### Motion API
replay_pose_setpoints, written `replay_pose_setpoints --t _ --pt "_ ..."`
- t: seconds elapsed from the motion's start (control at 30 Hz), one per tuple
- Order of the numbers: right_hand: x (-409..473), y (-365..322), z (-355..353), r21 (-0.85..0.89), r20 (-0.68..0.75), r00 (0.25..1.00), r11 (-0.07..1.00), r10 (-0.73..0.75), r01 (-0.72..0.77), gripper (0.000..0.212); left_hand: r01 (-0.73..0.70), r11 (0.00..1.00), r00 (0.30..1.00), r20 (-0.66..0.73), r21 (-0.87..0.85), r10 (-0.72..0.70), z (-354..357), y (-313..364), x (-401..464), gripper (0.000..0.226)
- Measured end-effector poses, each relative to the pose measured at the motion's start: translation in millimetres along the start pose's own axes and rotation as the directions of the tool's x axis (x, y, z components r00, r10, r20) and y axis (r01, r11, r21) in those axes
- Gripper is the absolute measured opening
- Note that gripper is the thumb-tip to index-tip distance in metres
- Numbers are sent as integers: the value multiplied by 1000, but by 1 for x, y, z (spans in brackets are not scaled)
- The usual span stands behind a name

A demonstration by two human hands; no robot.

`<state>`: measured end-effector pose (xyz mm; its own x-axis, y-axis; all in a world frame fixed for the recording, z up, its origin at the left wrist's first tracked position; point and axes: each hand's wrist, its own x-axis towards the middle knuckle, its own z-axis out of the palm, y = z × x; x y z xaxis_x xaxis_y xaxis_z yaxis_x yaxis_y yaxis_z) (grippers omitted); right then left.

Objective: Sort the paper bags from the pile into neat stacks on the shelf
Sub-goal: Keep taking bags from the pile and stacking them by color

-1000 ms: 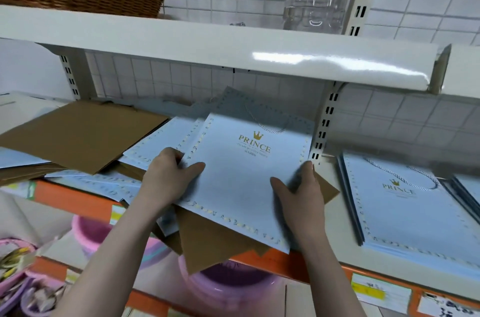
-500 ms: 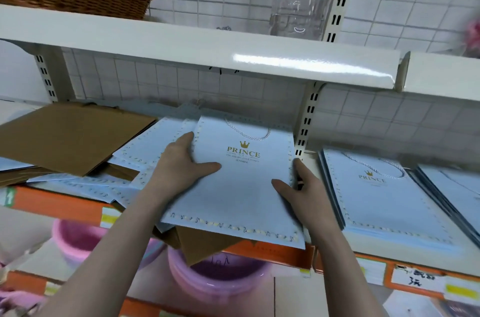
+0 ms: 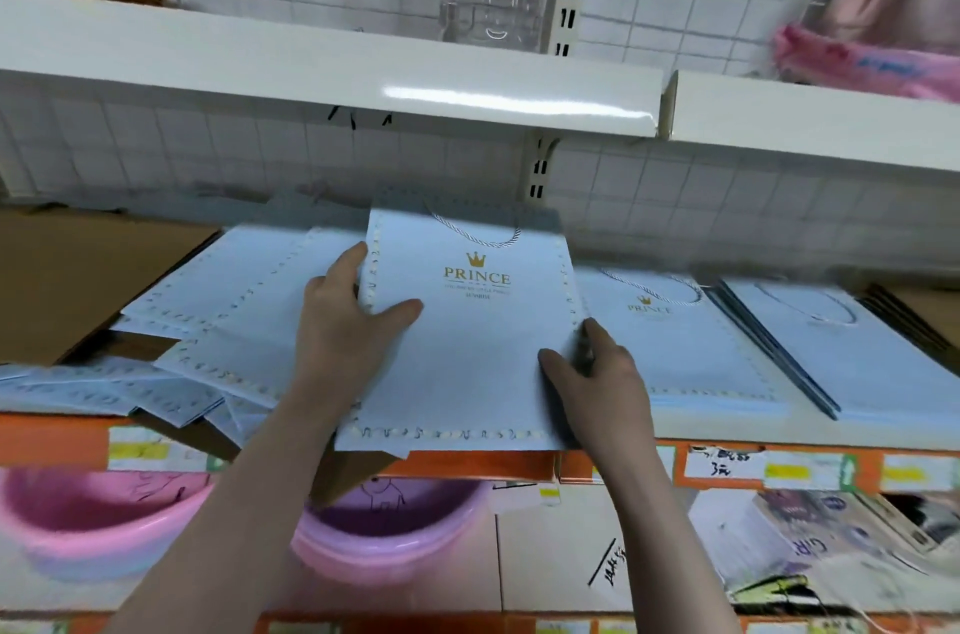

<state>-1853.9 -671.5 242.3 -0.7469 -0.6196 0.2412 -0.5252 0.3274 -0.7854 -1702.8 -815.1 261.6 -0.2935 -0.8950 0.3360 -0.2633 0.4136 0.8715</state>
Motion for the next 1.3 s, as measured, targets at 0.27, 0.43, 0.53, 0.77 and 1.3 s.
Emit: replay_pose_setpoints --t 0.27,0.43,0.53,0.77,1.3 --pt "16 37 -59 7 -68 997 1000 -20 21 59 -85 996 996 -26 -22 84 59 44 -18 71" --pt "39 90 -116 -34 -70 997 999 28 -30 53 -103 995 995 0 -11 103 133 80 -36 74" --pt "53 126 -151 -59 -72 997 998 32 -37 37 -82 997 996 32 -14 82 184 97 -50 66" --pt "81 191 -209 -145 -32 996 985 85 -89 34 30 999 996 80 21 -32 274 120 -65 85" --pt "140 283 -290 -365 -142 976 908 164 -205 29 -25 983 948 315 181 -34 419 154 -62 53"
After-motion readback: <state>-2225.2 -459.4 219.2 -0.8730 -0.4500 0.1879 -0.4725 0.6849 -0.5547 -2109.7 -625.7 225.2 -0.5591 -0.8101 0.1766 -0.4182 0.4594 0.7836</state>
